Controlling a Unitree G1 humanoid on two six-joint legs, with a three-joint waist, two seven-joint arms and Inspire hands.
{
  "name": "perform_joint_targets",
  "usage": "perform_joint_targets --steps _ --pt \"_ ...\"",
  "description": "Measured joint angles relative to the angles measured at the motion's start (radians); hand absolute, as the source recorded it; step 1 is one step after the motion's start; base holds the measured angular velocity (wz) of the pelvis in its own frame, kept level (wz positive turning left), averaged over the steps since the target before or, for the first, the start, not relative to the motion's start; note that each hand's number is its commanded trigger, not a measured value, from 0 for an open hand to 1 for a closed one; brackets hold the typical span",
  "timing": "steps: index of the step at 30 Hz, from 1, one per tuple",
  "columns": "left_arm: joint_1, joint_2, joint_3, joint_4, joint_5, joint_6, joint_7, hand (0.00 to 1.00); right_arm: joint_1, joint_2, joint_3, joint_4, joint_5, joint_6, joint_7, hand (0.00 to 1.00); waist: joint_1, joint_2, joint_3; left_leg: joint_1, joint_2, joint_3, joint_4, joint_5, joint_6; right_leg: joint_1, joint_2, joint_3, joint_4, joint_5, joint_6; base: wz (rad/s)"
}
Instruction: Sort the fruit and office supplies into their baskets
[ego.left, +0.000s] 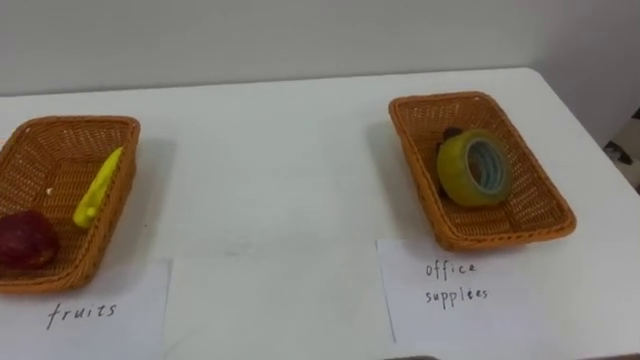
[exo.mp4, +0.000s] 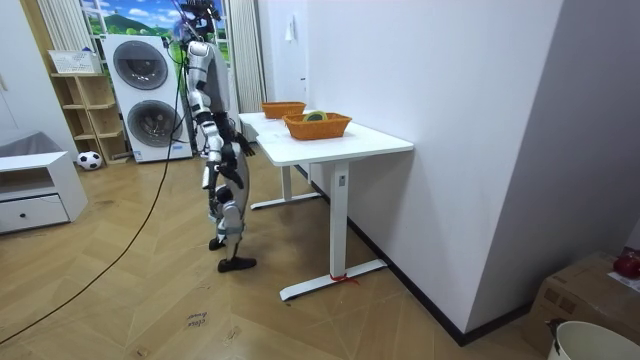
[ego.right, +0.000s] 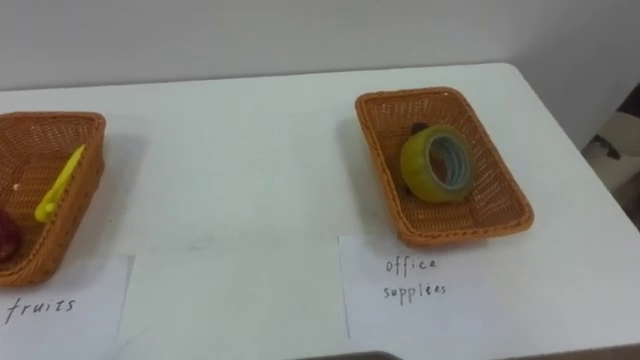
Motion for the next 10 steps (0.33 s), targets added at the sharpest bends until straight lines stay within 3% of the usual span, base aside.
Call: perform_joint_targets --steps 5,10 --pt "-0.002 -0.006 -0.008 0.005 0.001 0.004 0.0 0.0 -0.026 0.001 0.149 0.038 -0.168 0.02 0.162 0.0 0.049 -0.001 -0.0002 0.001 0.0 -0.008 0.007 0.0 0.0 0.001 0.0 0.001 -0.001 0.0 0.0 0.02" --pt "-0.04 -0.021 -0.046 0.043 0.004 0.003 0.002 0.0 -0.04 0.005 0.266 0.039 -0.295 0.02 0.283 0.0 0.066 0.002 0.0057 0.004 -0.003 -0.039 0.008 0.0 0.0 0.028 0.0 -0.008 -0.022 -0.001 0.0 0.17"
